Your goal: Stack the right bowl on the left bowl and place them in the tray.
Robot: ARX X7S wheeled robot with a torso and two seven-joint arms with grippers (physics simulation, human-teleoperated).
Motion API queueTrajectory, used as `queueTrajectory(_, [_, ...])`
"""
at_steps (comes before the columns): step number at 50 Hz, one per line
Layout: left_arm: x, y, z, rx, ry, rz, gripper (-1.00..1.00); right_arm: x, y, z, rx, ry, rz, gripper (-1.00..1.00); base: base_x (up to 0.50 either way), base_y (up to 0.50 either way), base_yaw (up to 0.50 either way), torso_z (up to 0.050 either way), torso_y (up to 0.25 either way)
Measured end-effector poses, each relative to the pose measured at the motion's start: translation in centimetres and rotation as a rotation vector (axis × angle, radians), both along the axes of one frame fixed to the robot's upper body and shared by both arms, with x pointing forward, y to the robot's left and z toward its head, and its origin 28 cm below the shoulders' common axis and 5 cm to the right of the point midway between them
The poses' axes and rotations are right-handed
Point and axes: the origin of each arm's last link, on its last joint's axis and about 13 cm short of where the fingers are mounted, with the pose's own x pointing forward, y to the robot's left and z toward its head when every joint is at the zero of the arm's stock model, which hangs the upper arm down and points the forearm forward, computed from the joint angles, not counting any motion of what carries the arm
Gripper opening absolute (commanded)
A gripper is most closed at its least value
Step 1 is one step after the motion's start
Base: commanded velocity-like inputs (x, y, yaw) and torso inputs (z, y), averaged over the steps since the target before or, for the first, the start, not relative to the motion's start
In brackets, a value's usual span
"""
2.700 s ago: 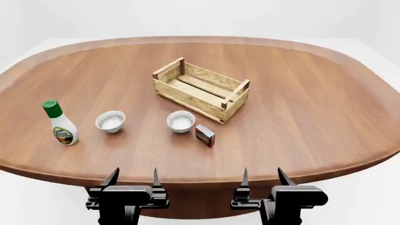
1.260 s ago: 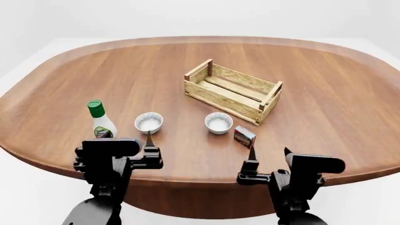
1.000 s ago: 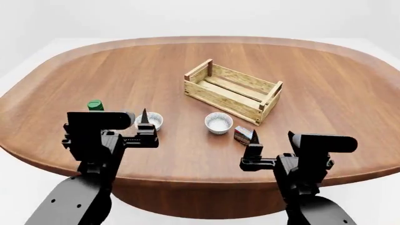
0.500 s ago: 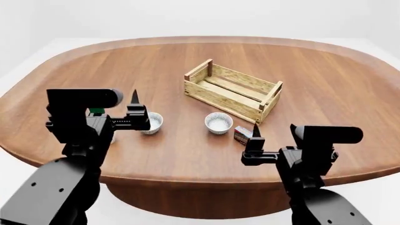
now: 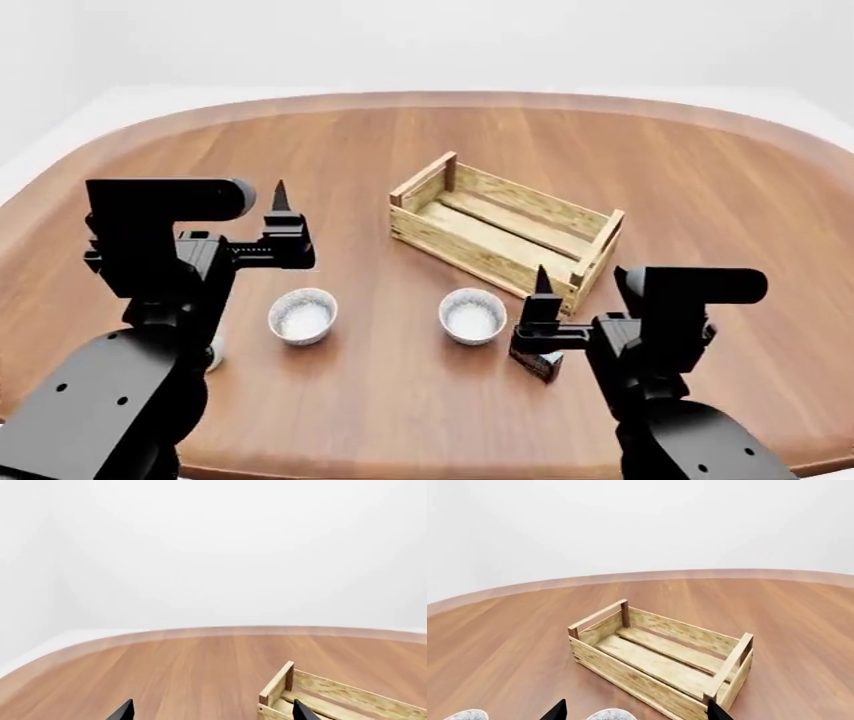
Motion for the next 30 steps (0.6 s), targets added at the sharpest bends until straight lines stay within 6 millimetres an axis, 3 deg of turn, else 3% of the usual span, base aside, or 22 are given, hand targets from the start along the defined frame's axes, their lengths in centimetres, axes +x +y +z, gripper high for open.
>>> queueTrajectory(30, [-0.08,0.09,0.19,0.003,-0.011,0.007,1.00,0.11,0.11,-0.59,0.006,0.032,0.015,1.00,0.50,0.00,0.00,0.000,0.001])
